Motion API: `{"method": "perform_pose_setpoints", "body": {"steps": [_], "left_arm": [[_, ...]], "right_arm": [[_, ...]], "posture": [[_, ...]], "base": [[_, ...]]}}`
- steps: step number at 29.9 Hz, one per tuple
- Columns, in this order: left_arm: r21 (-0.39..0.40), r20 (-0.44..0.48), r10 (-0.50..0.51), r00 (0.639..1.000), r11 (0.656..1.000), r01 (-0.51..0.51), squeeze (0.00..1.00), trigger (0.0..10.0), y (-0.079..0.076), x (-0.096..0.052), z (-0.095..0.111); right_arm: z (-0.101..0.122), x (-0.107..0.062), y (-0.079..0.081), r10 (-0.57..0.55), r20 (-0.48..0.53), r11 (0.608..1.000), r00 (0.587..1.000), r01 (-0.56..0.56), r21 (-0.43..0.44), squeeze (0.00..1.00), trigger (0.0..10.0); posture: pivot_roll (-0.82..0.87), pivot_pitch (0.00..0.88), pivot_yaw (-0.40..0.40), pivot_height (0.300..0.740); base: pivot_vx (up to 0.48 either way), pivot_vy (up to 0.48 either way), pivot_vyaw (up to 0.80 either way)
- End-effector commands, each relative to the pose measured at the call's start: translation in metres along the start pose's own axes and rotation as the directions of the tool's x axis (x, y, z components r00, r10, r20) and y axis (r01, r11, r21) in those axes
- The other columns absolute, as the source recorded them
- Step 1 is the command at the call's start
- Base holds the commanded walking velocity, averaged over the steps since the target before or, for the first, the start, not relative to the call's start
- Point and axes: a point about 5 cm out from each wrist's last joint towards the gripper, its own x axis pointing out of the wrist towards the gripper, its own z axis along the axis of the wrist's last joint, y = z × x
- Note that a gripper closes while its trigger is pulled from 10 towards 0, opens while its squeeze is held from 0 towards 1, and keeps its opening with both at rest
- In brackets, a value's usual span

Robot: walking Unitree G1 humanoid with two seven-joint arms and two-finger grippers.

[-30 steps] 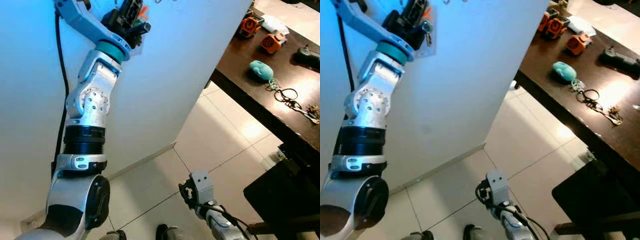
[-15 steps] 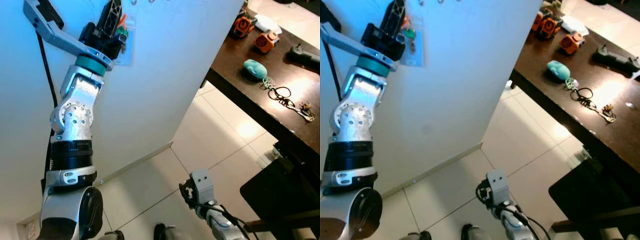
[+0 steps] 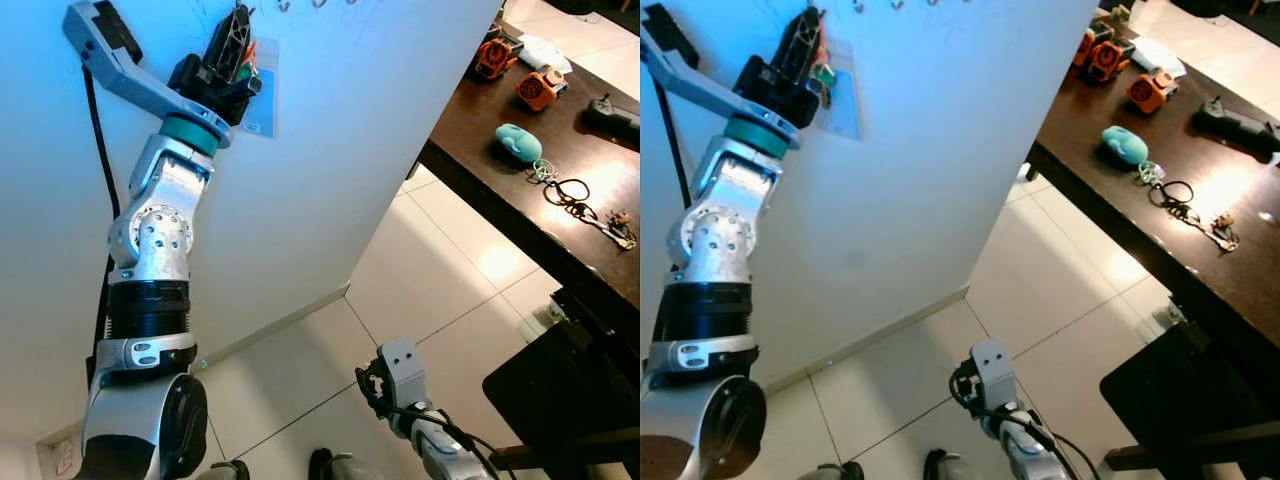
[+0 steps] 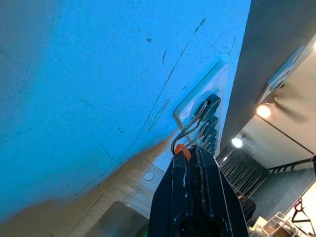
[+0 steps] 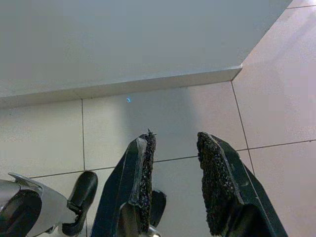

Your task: Hang keys on a hook

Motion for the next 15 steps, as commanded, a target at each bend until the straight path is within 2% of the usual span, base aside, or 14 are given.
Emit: {"method": "perform_pose_setpoints", "body": {"steps": [1,2,3,5,6,7,8,9,11,12,13,14,15], "left_arm": [[0.015,-0.074,0.036,0.997,0.999,-0.035,0.32,10.0,0.006,-0.008,-0.017],[0.036,-0.073,0.036,0.997,0.999,-0.033,0.32,10.0,0.007,-0.010,-0.018],[0.055,-0.072,0.024,0.997,0.998,-0.020,1.00,10.0,0.006,-0.012,-0.018],[0.080,-0.070,-0.011,0.998,0.997,0.017,1.00,10.0,0.002,-0.014,-0.017],[0.068,-0.081,-0.077,0.994,0.994,0.082,1.00,10.0,-0.005,-0.018,-0.018],[0.068,-0.081,-0.077,0.994,0.994,0.082,1.00,10.0,-0.005,-0.018,-0.018],[0.055,-0.090,-0.124,0.988,0.990,0.129,1.00,10.0,-0.010,-0.022,-0.018],[0.061,-0.117,-0.161,0.980,0.984,0.169,0.00,10.0,-0.012,-0.026,-0.020],[0.066,-0.136,-0.178,0.975,0.980,0.188,0.00,10.0,-0.012,-0.029,-0.021],[0.173,-0.198,-0.159,0.967,0.965,0.195,0.00,10.0,-0.008,-0.035,-0.028],[0.173,-0.198,-0.159,0.967,0.965,0.195,0.00,10.0,-0.008,-0.035,-0.028],[0.310,-0.272,-0.105,0.957,0.931,0.190,0.00,10.0,0.001,-0.044,-0.039],[0.399,-0.316,-0.067,0.946,0.896,0.197,0.00,10.0,0.007,-0.051,-0.046]], "right_arm": [[-0.011,-0.005,0.000,-0.006,-0.040,1.000,0.999,0.006,0.009,0.00,10.0],[-0.011,-0.006,0.000,-0.007,-0.040,1.000,0.999,0.007,0.009,0.00,10.0],[-0.011,-0.006,0.000,-0.007,-0.041,1.000,0.999,0.007,0.009,0.00,10.0],[-0.012,-0.006,0.000,-0.007,-0.042,1.000,0.999,0.007,0.008,0.00,10.0],[-0.012,-0.006,0.000,-0.006,-0.044,1.000,0.999,0.006,0.006,0.00,10.0],[-0.012,-0.006,0.000,-0.006,-0.044,1.000,0.999,0.006,0.006,0.00,10.0],[-0.012,-0.006,0.000,-0.005,-0.045,1.000,0.999,0.005,0.006,0.00,10.0],[-0.012,-0.006,0.000,-0.004,-0.047,1.000,0.999,0.004,0.004,0.00,10.0],[-0.012,-0.006,0.001,-0.003,-0.048,1.000,0.999,0.004,0.004,0.00,10.0],[-0.012,-0.006,0.001,-0.003,-0.049,1.000,0.999,0.003,0.003,0.00,10.0],[-0.012,-0.006,0.001,-0.003,-0.049,1.000,0.999,0.003,0.003,0.00,10.0],[-0.012,-0.006,0.001,-0.003,-0.049,1.000,0.999,0.003,0.004,0.00,10.0],[-0.012,-0.006,0.001,-0.003,-0.049,1.000,0.999,0.003,0.004,0.00,10.0]], "posture": [[-0.07,0.117,-0.045,0.740],[-0.07,0.120,-0.045,0.740],[-0.07,0.120,-0.045,0.740],[-0.07,0.121,-0.046,0.740],[-0.07,0.121,-0.047,0.740],[-0.07,0.121,-0.047,0.740],[-0.07,0.121,-0.047,0.740],[-0.07,0.123,-0.048,0.740],[-0.07,0.123,-0.048,0.740],[-0.07,0.124,-0.046,0.740],[-0.07,0.124,-0.046,0.740],[-0.07,0.126,-0.044,0.740],[-0.07,0.126,-0.044,0.740]], "base": [[0.000,0.000,0.00],[0.000,0.000,0.00],[0.000,0.000,0.00],[0.000,0.000,0.00],[0.000,0.000,0.00],[0.000,0.000,0.00],[0.000,0.000,0.00],[0.000,0.000,0.00],[0.000,0.000,0.00],[0.000,0.000,0.00],[0.000,0.000,0.00],[0.000,0.000,0.00],[0.000,0.000,0.00]]}}
